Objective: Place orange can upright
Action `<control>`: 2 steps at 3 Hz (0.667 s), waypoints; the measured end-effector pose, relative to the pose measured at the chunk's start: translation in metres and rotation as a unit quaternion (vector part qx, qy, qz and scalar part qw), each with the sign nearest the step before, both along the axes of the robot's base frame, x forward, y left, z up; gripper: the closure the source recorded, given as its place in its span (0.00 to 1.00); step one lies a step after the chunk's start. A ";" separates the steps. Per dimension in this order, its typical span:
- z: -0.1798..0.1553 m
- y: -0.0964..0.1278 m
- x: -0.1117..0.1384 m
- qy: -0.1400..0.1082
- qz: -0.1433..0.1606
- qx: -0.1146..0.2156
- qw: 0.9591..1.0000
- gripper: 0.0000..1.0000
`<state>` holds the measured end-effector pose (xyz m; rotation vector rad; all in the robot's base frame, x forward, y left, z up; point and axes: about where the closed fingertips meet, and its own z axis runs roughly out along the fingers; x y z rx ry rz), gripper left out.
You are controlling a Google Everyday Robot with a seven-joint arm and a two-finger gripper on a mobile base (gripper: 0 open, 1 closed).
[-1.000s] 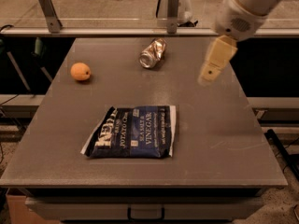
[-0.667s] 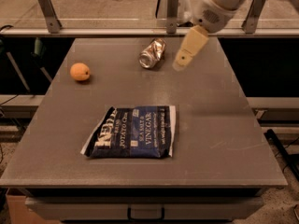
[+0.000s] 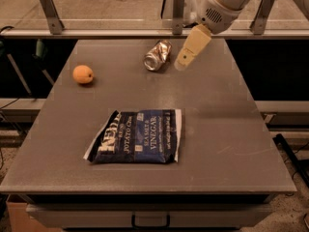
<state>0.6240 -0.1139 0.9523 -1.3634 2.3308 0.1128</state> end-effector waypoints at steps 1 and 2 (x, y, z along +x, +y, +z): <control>0.001 0.001 0.014 -0.009 -0.023 0.029 0.999 0.00; -0.012 0.024 0.047 -0.013 -0.076 0.077 0.994 0.00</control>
Offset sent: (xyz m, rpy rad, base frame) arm 0.0945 0.0506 -0.0196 0.3503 -0.0050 -0.4609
